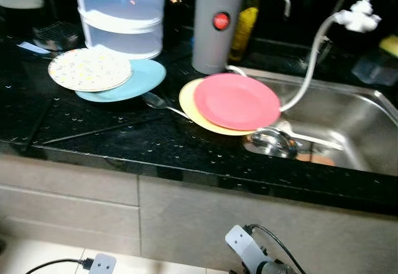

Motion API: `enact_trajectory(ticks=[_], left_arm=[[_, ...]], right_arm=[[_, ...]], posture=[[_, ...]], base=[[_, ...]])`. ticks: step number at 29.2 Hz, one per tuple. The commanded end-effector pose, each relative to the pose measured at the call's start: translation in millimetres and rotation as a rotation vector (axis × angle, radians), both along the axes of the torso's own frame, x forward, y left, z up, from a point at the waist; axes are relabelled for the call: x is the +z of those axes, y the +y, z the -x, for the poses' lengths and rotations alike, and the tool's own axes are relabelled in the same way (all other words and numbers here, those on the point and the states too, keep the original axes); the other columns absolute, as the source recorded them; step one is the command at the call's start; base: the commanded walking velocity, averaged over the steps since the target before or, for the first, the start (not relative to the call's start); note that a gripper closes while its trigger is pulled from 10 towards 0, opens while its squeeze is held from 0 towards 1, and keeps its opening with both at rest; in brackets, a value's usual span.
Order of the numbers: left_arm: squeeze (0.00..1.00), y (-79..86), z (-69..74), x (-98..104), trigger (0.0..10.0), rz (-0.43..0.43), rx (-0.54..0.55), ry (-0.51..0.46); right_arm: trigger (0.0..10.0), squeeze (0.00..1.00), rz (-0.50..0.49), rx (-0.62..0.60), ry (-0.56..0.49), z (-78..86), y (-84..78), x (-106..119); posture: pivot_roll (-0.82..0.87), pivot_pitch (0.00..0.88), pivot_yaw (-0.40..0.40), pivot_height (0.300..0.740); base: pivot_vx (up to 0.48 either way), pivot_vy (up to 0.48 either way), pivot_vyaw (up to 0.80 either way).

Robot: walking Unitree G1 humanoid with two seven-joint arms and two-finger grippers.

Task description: Kitchen organization

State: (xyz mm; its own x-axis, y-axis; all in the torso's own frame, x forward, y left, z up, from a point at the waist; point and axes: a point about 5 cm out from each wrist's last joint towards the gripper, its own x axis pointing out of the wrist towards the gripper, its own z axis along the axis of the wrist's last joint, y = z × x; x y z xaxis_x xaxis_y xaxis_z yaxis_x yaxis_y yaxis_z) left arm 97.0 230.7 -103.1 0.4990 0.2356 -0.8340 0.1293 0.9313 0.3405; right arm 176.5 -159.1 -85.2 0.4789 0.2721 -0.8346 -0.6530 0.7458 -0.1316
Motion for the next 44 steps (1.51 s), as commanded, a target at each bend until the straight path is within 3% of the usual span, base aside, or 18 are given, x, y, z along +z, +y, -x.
enact_trajectory(ticks=[1,15,24,38,44], left_arm=[[0.00,-8.5,-2.7,-0.9,10.0,0.020,-0.016,-0.011],[0.00,-11.2,-6.1,-0.1,10.0,0.024,-0.023,-0.028],[0.00,-11.8,-6.9,0.6,10.0,0.026,-0.026,-0.039],[0.00,-11.7,-6.2,0.8,10.0,0.027,-0.029,-0.043],[0.00,-9.3,-2.2,-0.6,10.0,0.025,-0.025,-0.017]], right_arm=[[10.0,0.00,0.013,-0.016,0.000,1.1,-5.3,-0.3],[10.0,0.00,0.021,-0.022,0.001,1.6,-6.2,-0.7],[10.0,0.00,0.014,-0.089,0.026,3.4,-9.2,-2.2],[10.0,0.00,0.013,-0.107,0.036,5.3,-8.4,-3.4],[10.0,0.00,0.014,-0.105,0.030,4.6,-8.2,-3.1]], posture=[[0.17,0.000,-0.142,0.740],[0.17,0.000,-0.142,0.740],[0.17,0.000,-0.141,0.740],[0.17,0.000,-0.140,0.740],[0.17,0.000,-0.136,0.740]], base=[[0.000,0.000,0.80],[0.000,0.000,0.79],[0.000,0.000,0.05],[0.000,0.000,-0.80],[0.000,0.000,-0.08]])
